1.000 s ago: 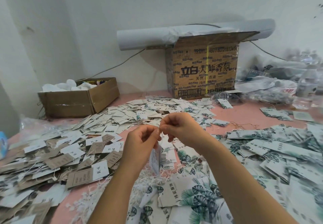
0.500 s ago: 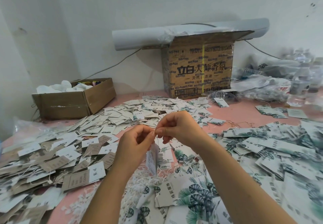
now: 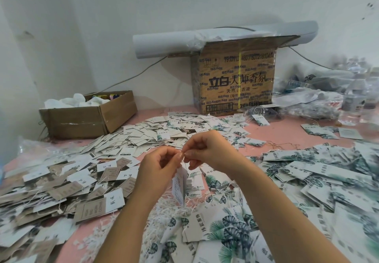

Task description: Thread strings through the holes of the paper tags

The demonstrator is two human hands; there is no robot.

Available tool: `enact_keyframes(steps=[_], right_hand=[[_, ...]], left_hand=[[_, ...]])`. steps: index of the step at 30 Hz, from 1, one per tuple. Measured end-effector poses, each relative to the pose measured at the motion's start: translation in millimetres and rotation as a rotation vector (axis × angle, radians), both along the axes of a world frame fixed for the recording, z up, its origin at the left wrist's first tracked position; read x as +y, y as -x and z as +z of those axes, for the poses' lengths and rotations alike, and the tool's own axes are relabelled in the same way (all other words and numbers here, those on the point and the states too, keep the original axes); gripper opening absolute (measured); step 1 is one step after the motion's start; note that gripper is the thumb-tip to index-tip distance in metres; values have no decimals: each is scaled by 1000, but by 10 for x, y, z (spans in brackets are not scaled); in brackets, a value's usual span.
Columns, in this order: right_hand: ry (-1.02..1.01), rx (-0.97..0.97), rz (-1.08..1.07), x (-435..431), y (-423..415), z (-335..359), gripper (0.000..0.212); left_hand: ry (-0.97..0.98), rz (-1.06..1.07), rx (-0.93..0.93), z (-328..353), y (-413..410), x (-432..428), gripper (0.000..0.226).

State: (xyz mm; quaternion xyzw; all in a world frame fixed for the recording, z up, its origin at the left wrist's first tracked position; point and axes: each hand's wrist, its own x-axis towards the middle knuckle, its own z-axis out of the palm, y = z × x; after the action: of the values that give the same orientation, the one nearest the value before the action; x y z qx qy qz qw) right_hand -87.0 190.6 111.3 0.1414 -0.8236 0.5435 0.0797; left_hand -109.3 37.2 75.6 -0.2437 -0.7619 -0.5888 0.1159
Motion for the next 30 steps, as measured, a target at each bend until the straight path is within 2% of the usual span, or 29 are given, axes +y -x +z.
enact_keyframes(steps=[4, 8, 15, 18, 22, 28, 30], right_hand=[[138, -28, 44, -23, -30, 7, 16], [143, -27, 81, -73, -48, 26, 15], [198, -87, 192, -96, -95, 72, 13], [167, -96, 165, -109, -105, 84, 14], [210, -91, 107, -130, -105, 100, 13], [430, 3, 32, -133, -88, 145, 18], [488, 36, 38, -133, -85, 164, 18]], left_hand=[[-73, -30, -32, 18, -6, -16, 11], [-128, -77, -90, 23, -4, -53, 6], [-284, -236, -327, 26, 22, -129, 21], [-286, -182, -341, 7, 50, -114, 37], [-122, -17, -228, -34, 57, -54, 44], [286, -71, -137, -24, 41, -110, 55], [350, -85, -127, -29, 35, -106, 49]])
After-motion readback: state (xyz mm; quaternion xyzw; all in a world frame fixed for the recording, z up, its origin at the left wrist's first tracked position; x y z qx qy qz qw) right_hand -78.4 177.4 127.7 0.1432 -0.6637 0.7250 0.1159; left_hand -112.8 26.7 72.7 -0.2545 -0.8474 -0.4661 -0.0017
